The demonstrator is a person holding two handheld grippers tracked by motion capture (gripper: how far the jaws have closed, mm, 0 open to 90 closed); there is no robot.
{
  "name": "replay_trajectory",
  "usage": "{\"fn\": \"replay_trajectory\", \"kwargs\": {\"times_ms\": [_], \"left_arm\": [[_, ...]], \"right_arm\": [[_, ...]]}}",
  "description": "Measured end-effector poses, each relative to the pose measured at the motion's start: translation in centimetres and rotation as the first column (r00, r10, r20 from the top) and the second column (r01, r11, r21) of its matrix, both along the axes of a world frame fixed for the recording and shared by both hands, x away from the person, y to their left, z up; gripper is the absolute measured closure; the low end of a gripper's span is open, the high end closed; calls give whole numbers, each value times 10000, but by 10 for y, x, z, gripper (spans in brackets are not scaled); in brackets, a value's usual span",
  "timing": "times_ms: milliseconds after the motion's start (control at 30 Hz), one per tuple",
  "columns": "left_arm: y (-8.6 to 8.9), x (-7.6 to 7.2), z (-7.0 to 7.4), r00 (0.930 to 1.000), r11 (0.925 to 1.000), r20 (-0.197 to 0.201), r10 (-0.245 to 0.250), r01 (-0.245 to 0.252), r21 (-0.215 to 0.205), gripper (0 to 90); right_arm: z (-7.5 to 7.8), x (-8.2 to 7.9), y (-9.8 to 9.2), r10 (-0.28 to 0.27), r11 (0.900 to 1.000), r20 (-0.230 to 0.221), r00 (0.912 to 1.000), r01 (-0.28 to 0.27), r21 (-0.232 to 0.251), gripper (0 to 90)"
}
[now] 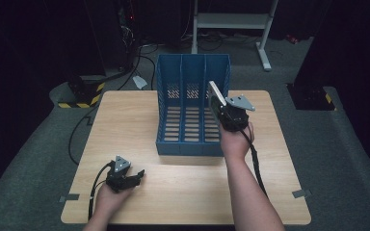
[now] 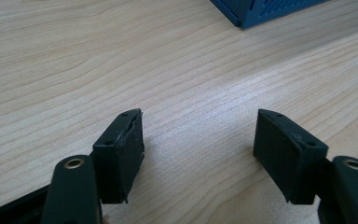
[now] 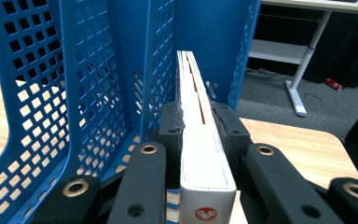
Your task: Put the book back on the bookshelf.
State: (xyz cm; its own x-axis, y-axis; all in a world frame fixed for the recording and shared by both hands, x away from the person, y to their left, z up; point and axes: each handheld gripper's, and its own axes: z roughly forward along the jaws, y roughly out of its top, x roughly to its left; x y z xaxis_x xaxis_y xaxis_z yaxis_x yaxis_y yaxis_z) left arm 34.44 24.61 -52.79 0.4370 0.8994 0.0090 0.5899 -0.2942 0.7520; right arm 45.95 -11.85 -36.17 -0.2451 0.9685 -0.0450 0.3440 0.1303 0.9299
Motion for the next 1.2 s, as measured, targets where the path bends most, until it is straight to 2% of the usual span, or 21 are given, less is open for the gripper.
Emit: {"fn": "replay_trajectory", "kwargs": {"times_ms": [267,300,367,633,867,1033,1100,1200], "left_arm": [[0,0,0,10000,10000,3,-21,21,-13,333],[0,0,0,10000,10000,6,-21,21,-15,332],[0,0,0,10000,10000,6,-24,24,-12,333],[0,0,0,10000,10000,12,-16,16,-15,333],[0,0,0,10000,10000,4,-19,19,-17,333],[-1,0,0,10000,10000,5,19,-19,-60,333],[0,0,0,10000,10000,20,-5,5,-3,333],[0,0,0,10000,10000,14,-4,4,-7,333]], "right_arm": [[-14,18,12,-241,9997,-239,9994,240,-43,755],[-18,22,13,-278,9996,-437,9987,279,5,755],[-23,27,13,-297,9996,-536,9981,298,13,755],[-35,37,19,-499,9987,-500,9975,492,-165,755],[-42,39,23,-494,9983,-483,9976,477,-339,754],[-47,36,24,-501,9969,-633,9967,461,-630,753],[-52,33,20,-483,9980,-639,9968,457,-426,752],[-56,31,17,-449,9983,-673,9967,422,-405,751]]}}
